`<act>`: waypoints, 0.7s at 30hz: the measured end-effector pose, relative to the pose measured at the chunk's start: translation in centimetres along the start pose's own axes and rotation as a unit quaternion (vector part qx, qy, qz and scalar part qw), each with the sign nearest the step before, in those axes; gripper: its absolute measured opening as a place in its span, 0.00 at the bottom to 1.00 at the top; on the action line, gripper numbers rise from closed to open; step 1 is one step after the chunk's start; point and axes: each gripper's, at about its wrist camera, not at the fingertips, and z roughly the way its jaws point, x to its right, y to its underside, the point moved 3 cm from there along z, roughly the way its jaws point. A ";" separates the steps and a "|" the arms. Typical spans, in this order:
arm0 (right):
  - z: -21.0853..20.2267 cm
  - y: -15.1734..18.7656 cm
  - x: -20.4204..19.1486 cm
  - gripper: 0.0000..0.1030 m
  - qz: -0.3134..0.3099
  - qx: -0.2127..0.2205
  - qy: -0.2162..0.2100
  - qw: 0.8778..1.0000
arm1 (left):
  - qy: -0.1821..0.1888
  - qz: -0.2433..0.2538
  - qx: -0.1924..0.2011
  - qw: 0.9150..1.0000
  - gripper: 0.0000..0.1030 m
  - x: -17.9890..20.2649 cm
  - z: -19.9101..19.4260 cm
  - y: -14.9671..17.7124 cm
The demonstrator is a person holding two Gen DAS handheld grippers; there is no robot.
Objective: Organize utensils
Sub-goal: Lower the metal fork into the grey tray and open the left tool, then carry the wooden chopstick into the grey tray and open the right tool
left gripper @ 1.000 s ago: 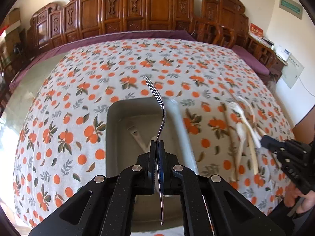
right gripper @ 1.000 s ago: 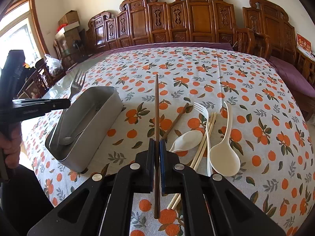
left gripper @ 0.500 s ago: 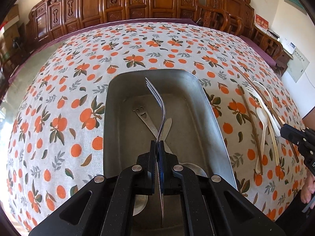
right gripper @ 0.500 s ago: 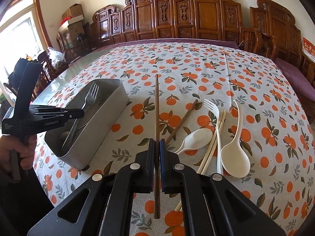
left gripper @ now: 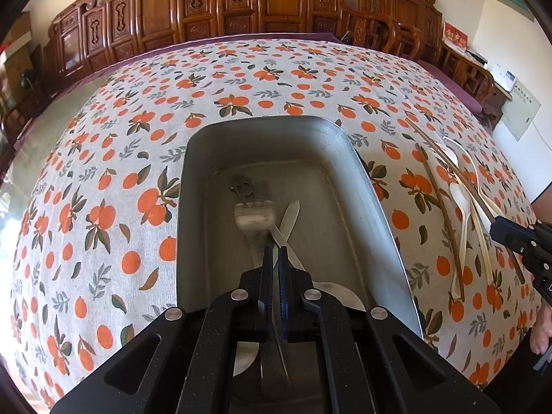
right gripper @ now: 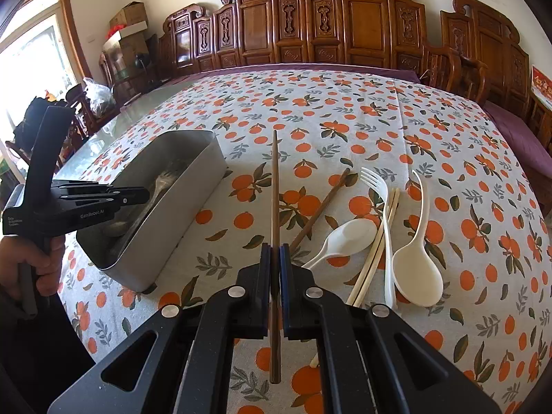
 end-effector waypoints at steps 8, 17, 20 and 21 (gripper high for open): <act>-0.2 0.3 -0.6 0.06 0.010 -0.003 -0.011 1.000 | 0.005 -0.007 0.019 1.000 0.02 -0.4 -1.8 0.2; -1.1 -0.4 -3.0 0.06 0.019 0.004 -0.032 0.999 | 0.009 -0.008 0.045 0.999 0.02 -1.2 -3.6 -0.1; -1.2 -0.9 -4.3 0.06 0.018 0.005 -0.039 0.999 | 0.009 -0.008 0.050 0.999 0.02 -1.5 -4.0 -0.2; -1.2 -1.1 -4.7 0.06 0.017 0.005 -0.041 0.999 | 0.009 -0.009 0.051 0.999 0.03 -1.6 -4.1 -0.2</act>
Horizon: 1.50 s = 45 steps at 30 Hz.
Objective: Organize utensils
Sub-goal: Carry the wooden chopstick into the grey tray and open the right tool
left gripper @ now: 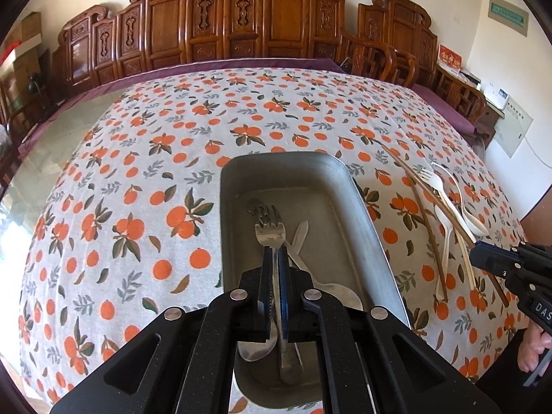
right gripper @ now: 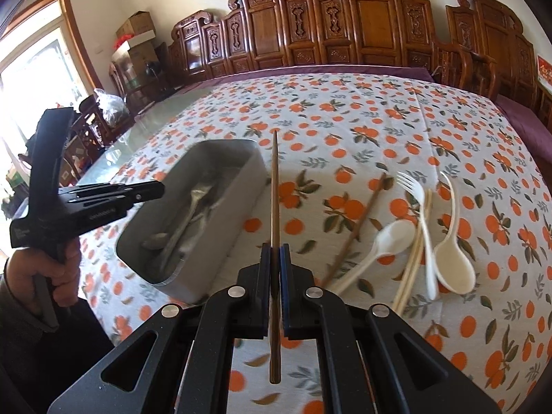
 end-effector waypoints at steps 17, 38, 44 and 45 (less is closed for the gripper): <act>4.3 -2.9 -6.8 0.06 0.029 -0.020 -0.035 0.999 | -0.028 -0.033 0.048 0.998 0.69 -4.5 -2.6 -1.3; 9.3 -2.7 -8.9 0.07 0.042 -0.055 -0.024 0.997 | -0.037 -0.060 0.066 0.995 0.78 -6.6 -3.7 -1.7; 8.9 -3.1 -9.0 0.09 0.041 -0.045 -0.049 0.997 | -0.036 -0.057 0.065 0.996 0.78 -6.4 -3.6 -1.7; 8.6 -3.1 -8.9 0.09 0.039 -0.040 -0.052 0.997 | -0.036 -0.056 0.065 0.996 0.78 -6.3 -3.6 -1.6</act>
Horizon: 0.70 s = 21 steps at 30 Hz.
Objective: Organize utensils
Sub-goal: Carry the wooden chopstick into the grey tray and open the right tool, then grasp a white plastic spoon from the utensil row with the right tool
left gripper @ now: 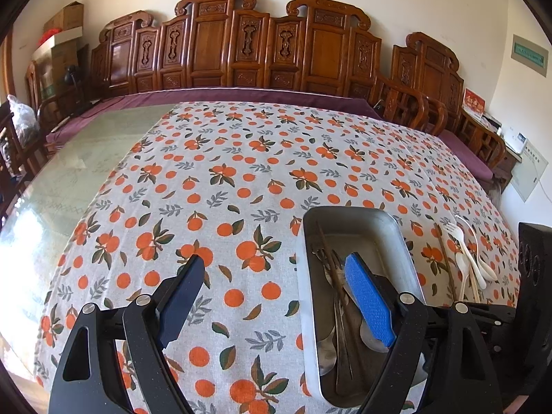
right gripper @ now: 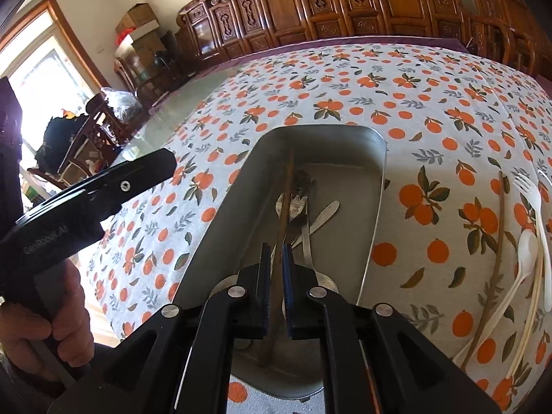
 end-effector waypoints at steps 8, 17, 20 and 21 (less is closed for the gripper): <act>-4.1 -0.3 2.9 0.09 -0.026 0.034 0.038 0.998 | 0.013 0.007 -0.001 1.000 0.78 1.5 0.1 0.2; -9.9 0.2 9.5 0.09 -0.046 0.068 0.123 0.989 | 0.044 0.034 -0.004 0.998 0.78 5.4 -0.1 0.4; -11.1 0.2 11.8 0.09 -0.038 0.073 0.143 0.986 | 0.054 0.040 -0.005 0.998 0.78 6.8 -0.2 0.4; -11.4 0.2 12.4 0.09 -0.036 0.074 0.147 0.986 | 0.057 0.042 -0.005 0.997 0.78 7.2 -0.2 0.4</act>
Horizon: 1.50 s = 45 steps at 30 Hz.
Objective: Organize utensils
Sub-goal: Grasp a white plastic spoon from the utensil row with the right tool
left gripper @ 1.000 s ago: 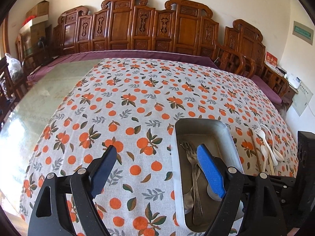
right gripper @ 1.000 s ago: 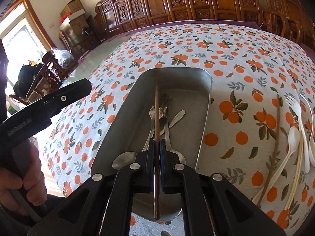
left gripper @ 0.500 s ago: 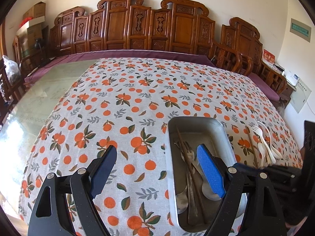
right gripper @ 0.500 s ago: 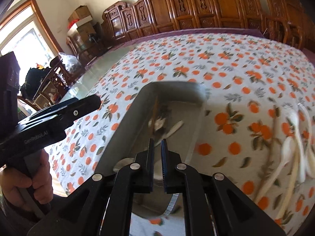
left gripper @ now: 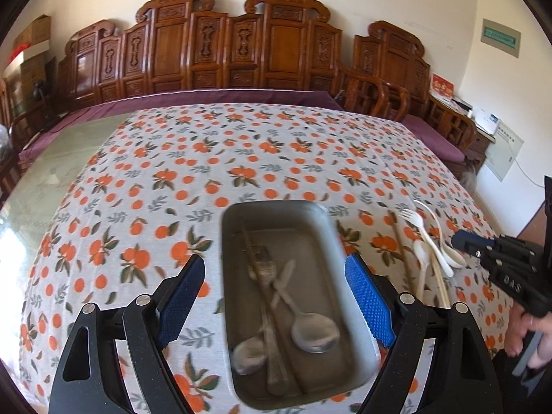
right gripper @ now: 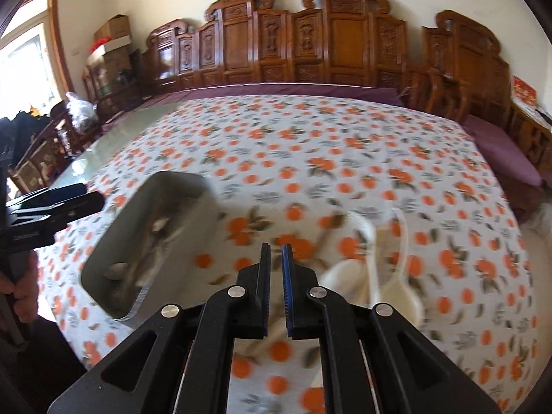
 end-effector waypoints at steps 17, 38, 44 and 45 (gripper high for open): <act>1.8 4.0 6.9 0.12 0.045 -0.018 0.043 0.998 | 0.034 0.052 -0.026 0.998 0.78 6.1 1.4 1.4; 6.5 2.5 11.5 0.23 0.070 -0.047 0.067 0.994 | 0.050 0.094 -0.058 0.993 0.78 10.6 3.1 3.7; 8.1 2.4 12.8 0.23 0.091 -0.068 0.038 0.993 | 0.048 0.099 -0.063 0.992 0.78 11.4 3.6 4.0; 8.1 2.4 12.7 0.22 0.090 -0.070 0.035 0.993 | 0.048 0.100 -0.064 0.992 0.78 11.6 3.7 4.1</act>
